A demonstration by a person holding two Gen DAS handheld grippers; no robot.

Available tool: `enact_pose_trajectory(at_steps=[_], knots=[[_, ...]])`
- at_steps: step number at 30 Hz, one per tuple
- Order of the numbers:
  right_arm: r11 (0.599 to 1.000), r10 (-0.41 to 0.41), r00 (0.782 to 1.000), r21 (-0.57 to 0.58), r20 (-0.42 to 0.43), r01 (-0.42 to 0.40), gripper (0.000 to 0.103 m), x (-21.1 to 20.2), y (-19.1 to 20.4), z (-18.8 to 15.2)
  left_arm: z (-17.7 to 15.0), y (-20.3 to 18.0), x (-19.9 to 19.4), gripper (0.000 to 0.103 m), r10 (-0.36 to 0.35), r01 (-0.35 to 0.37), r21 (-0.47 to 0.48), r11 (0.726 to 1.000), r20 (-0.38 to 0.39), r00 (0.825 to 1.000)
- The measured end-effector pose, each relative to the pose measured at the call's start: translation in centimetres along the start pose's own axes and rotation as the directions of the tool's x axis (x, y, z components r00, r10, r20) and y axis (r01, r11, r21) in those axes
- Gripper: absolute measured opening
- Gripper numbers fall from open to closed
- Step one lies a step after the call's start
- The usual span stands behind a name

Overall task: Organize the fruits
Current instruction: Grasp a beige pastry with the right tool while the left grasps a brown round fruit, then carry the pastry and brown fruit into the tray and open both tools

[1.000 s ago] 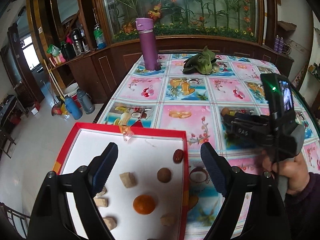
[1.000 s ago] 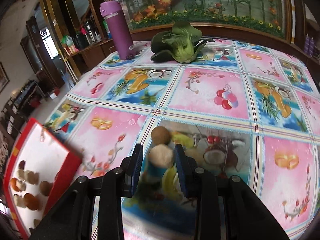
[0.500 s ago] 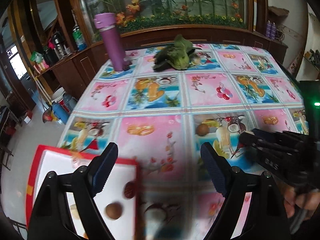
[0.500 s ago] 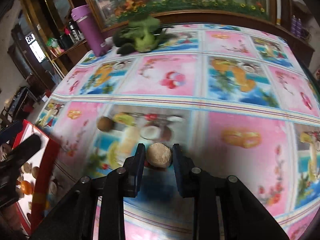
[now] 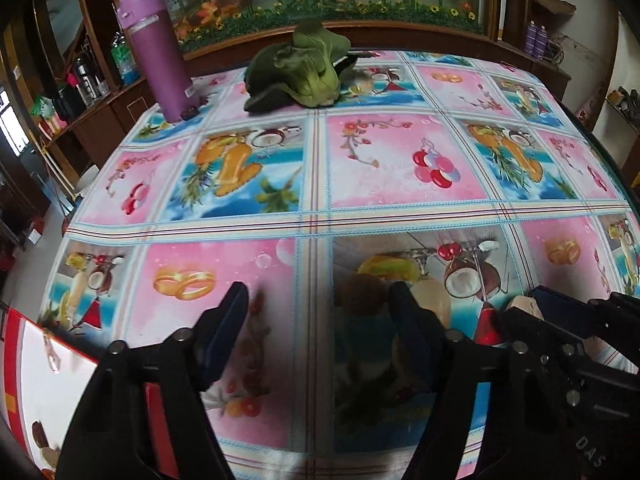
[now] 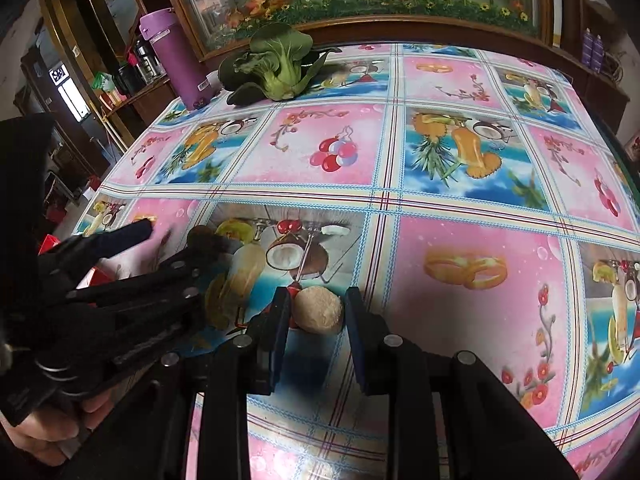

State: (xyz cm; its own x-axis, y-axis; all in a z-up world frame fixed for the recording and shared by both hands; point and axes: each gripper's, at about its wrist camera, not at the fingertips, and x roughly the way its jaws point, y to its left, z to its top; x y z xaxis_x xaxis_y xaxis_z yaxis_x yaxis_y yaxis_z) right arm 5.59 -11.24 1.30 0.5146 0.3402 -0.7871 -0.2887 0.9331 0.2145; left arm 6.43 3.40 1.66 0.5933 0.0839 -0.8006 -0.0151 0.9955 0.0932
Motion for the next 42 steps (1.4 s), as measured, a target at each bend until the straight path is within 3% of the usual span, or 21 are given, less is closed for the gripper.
enact_pose_trajectory(at_steps=[10,18,22,25,28,33,35,37,42], knots=[[1.000,-0.007,1.000,-0.006,0.007,0.007,0.027,0.0,0.1,0.0,0.3,-0.4,0.5,0.025,-0.089,0.089,-0.020,0.996,0.002,0.996],[1.000,-0.008,1.000,-0.006,0.006,0.008,0.026,0.0,0.1,-0.1,0.0,-0.3,0.1,0.023,-0.108,0.108,-0.027,0.994,0.005,0.994],[1.000,0.026,1.000,0.007,0.001,-0.026,0.026,-0.2,0.1,-0.1,-0.8,-0.1,-2.2,0.023,-0.107,0.108,-0.035,0.994,0.029,0.994],[0.997,0.075,0.995,0.002,0.060,-0.075,0.026,-1.5,0.6,0.0,-2.1,0.2,-5.2,0.023,-0.110,0.113,-0.047,0.992,0.071,0.991],[0.993,0.115,0.979,-0.037,0.169,-0.110,0.026,-3.8,1.6,-0.1,-3.8,0.7,-8.6,0.023,-0.050,0.055,-0.038,0.998,0.131,0.990],[0.983,0.184,0.949,-0.048,0.255,-0.178,0.026,-5.6,3.3,-1.5,-8.5,4.6,-14.9,0.023,0.013,0.010,-0.102,0.995,0.219,0.976],[0.973,0.230,0.939,-0.065,0.255,-0.221,0.026,-5.9,4.7,-2.7,-10.5,6.7,-16.6,0.023,0.046,-0.016,-0.131,0.991,0.231,0.972],[0.963,0.268,0.935,-0.096,0.232,-0.252,0.026,-5.9,6.4,-3.8,-12.7,9.0,-17.6,0.023,0.127,-0.094,-0.156,0.983,0.213,0.969],[0.932,0.339,0.925,-0.195,0.173,-0.305,0.026,-5.7,12.7,-5.9,-15.7,14.1,-17.0,0.023,0.255,-0.214,-0.249,0.945,0.144,0.956]])
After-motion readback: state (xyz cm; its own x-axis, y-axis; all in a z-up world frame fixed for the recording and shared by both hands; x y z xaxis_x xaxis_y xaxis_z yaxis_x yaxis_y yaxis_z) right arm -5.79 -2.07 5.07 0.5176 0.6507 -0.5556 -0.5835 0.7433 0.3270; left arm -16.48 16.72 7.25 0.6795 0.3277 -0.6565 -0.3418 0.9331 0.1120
